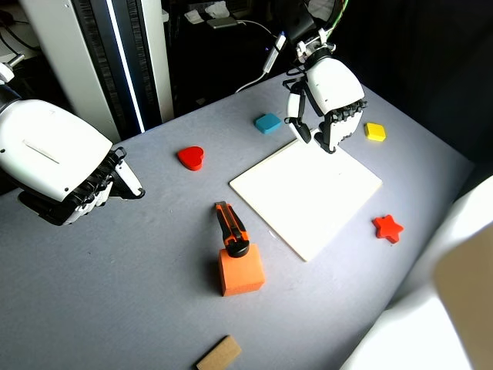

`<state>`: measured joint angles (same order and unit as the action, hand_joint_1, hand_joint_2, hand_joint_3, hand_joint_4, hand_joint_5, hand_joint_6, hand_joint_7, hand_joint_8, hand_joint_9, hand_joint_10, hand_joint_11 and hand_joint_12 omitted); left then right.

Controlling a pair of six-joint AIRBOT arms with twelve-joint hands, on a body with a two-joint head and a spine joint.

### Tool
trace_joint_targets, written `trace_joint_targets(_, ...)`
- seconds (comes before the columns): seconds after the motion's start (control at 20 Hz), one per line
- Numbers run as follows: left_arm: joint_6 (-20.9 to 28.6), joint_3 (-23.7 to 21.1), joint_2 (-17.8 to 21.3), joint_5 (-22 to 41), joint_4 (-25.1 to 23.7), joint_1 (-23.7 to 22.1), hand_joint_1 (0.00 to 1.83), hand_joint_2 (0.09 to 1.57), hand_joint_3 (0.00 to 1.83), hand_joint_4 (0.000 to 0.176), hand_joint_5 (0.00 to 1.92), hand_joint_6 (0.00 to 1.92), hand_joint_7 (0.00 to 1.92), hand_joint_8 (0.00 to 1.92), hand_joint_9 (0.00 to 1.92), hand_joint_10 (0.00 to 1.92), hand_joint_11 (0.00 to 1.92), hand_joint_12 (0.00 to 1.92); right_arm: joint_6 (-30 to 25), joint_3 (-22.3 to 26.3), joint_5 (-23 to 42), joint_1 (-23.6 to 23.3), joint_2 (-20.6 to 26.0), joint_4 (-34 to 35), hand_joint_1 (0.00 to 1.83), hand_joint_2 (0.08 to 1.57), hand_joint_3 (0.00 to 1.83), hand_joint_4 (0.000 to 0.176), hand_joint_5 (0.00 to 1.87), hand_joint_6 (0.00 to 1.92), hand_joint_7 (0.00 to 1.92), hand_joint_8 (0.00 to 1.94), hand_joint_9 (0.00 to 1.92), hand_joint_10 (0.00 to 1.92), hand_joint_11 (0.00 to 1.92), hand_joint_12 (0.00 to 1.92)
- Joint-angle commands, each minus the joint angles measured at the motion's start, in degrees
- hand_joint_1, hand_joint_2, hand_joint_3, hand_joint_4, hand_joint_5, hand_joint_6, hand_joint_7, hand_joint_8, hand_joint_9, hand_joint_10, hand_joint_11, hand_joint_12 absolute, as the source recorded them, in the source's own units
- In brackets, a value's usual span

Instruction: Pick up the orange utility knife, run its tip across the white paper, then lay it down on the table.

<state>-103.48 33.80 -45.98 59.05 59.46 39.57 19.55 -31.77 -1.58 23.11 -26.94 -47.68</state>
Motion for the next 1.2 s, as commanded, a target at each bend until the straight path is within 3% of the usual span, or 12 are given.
trace_joint_targets(0.0, -0.2, 0.3, 0.0, 4.9, -3.3, -0.1, 0.0, 1.15, 0.24, 0.0, 0.0, 0.01, 0.04, 0.04, 0.02, 0.06, 0.0, 0.37, 0.2, 0.1, 3.1, -0.5, 0.2, -0.1, 0.01, 1.05, 0.25, 0.0, 0.0, 0.0, 0.03, 0.02, 0.0, 0.01, 0.0, 0.0)
trace_joint_targets(0.05, -0.2, 0.3, 0.0, 4.9, -3.3, 0.0, 0.0, 1.15, 0.24, 0.0, 0.0, 0.01, 0.04, 0.04, 0.02, 0.06, 0.0, 0.37, 0.3, 0.1, 3.0, -0.5, 0.2, -0.1, 0.01, 1.05, 0.25, 0.0, 0.0, 0.0, 0.03, 0.02, 0.0, 0.01, 0.0, 0.0)
trace_joint_targets(0.1, 0.1, 0.4, 0.0, 4.9, -3.5, 0.4, 0.0, 1.24, 0.07, 0.003, 0.0, 0.0, 0.04, 0.01, 0.01, 0.01, 0.0, 0.24, 0.5, 0.1, 2.8, -0.6, 0.2, -0.1, 0.0, 1.15, 0.05, 0.0, 0.0, 0.0, 0.03, 0.0, 0.0, 0.0, 0.0, 0.0)
trace_joint_targets(0.35, 4.1, 1.1, 0.2, 4.9, -5.5, 2.5, 0.0, 1.26, 0.03, 0.0, 0.0, 0.0, 0.04, 0.0, 0.02, 0.0, 0.0, 0.28, 0.8, 0.1, 5.7, -1.4, -0.1, -0.1, 0.01, 1.15, 0.03, 0.0, 0.0, 0.0, 0.0, 0.0, 0.0, 0.0, 0.0, 0.0)
trace_joint_targets(0.55, 5.5, 1.5, 0.9, 4.9, -6.1, 3.3, 0.0, 1.28, 0.0, 0.0, 0.01, 0.0, 0.05, 0.0, 0.06, 0.01, 0.0, 0.39, 1.4, -0.1, 7.6, -2.0, -1.6, -0.1, 0.55, 1.07, 0.0, 0.0, 0.0, 0.0, 0.0, 0.0, 0.0, 0.0, 0.0, 0.0)
trace_joint_targets(0.6, 5.6, 1.6, 1.1, 4.9, -6.4, 3.3, 0.0, 1.28, 0.0, 0.0, 0.0, 0.0, 0.03, 0.0, 0.03, 0.01, 0.0, 0.31, 1.6, -0.4, 7.8, -2.2, -2.1, -0.1, 0.73, 1.03, 0.0, 0.0, 0.0, 0.0, 0.0, 0.0, 0.0, 0.0, 0.0, 0.0)
trace_joint_targets(0.65, 5.6, 1.6, 1.4, 4.9, -6.6, 3.3, 0.0, 1.28, 0.0, 0.0, 0.0, 0.0, 0.03, 0.0, 0.03, 0.01, 0.0, 0.31, 2.2, -1.8, 9.8, -2.7, -3.3, -0.2, 0.73, 1.03, 0.0, 0.0, 0.0, 0.0, 0.0, 0.0, 0.0, 0.0, 0.0, 0.0)
trace_joint_targets(0.7, 5.6, 1.6, 1.4, 4.9, -6.6, 3.3, 0.0, 1.29, 0.01, 0.0, 0.0, 0.0, 0.04, 0.01, 0.04, 0.01, 0.0, 0.33, 2.3, -3.1, 11.7, -3.0, -4.3, -1.2, 0.87, 1.04, 0.0, 0.0, 0.0, 0.0, 0.0, 0.0, 0.0, 0.0, 0.0, 0.0)
trace_joint_targets(0.85, 5.9, 1.7, 1.4, 4.8, -6.6, 3.8, 0.0, 1.31, 0.01, 0.0, 0.02, 0.01, 0.09, 0.01, 0.07, 0.01, 0.0, 0.4, -10.0, -8.3, 13.7, -6.1, -8.1, -14.7, 1.11, 1.05, 0.0, 0.0, 0.0, 0.0, 0.0, 0.0, 0.0, 0.0, 0.0, 0.0)
trace_joint_targets(0.95, 6.2, 2.2, 1.4, 4.6, -6.6, 4.0, 0.0, 1.3, 0.0, 0.0, 0.03, 0.01, 0.09, 0.01, 0.07, 0.01, 0.0, 0.41, -26.2, -12.2, 17.1, -7.6, -10.6, -32.1, 1.09, 1.09, 0.01, 0.0, 0.0, 0.0, 0.0, 0.0, 0.0, 0.0, 0.0, 0.0)
trace_joint_targets(1.05, 6.6, 2.6, 1.5, 4.5, -6.6, 4.0, 0.0, 1.3, 0.0, 0.0, 0.01, 0.0, 0.08, 0.0, 0.07, 0.01, 0.0, 0.41, -46.2, -14.9, 22.0, -9.6, -12.4, -51.2, 1.09, 1.1, 0.01, 0.0, 0.0, 0.0, 0.0, 0.0, 0.0, 0.0, 0.0, 0.0)
trace_joint_targets(1.15, 6.9, 2.9, 1.6, 4.5, -6.6, 4.0, 0.0, 1.31, 0.0, 0.0, 0.0, 0.0, 0.04, 0.0, 0.04, 0.01, 0.0, 0.31, -54.8, -16.9, 25.0, -11.1, -14.4, -59.9, 1.1, 1.09, 0.0, 0.0, 0.0, 0.0, 0.0, 0.0, 0.0, 0.0, 0.0, 0.0)
